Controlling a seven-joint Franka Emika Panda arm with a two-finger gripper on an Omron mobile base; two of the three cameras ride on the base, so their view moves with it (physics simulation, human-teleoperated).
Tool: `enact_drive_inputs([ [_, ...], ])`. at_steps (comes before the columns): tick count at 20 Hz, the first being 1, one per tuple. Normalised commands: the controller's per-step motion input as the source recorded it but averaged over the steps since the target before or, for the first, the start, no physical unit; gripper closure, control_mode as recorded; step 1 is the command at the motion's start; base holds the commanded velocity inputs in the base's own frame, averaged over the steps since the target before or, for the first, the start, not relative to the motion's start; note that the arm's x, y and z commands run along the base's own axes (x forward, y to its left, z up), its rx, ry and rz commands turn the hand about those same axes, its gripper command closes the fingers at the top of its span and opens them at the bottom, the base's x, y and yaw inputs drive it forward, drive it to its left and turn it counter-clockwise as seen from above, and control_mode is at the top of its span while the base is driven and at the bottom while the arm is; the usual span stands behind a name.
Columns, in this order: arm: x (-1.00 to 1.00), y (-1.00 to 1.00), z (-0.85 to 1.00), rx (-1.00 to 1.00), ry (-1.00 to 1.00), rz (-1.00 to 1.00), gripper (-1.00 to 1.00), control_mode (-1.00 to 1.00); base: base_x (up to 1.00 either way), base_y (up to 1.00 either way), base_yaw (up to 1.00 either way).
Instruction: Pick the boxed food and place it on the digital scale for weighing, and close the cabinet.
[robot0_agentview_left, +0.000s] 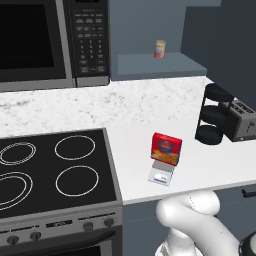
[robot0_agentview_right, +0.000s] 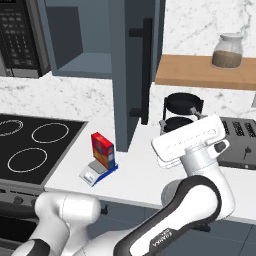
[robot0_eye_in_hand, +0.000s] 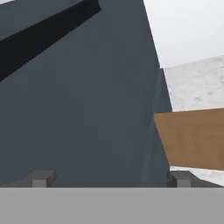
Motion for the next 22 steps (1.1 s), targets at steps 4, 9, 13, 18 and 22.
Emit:
enact_drive_inputs([
  [4, 0.01, 0.96, 0.43, -0.14, -0.01, 0.21, -1.0, -1.0, 0.0, 0.0, 0.0],
  [9, 0.03, 1.0, 0.55, -0.18, 0.0, 0.2, -1.0, -1.0, 0.0, 0.0, 0.0],
  [13, -0.09, 1.0, 0.99, -0.14, -0.01, 0.18, -1.0, -1.0, 0.0, 0.0, 0.0],
  [18, 0.2, 1.0, 0.45, -0.11, 0.0, 0.06, -1.0, -1.0, 0.0, 0.0, 0.0],
  [22, 0.79, 1.0, 0.02, -0.06, 0.0, 0.0, -1.0, -1.0, 0.0, 0.0, 0.0],
])
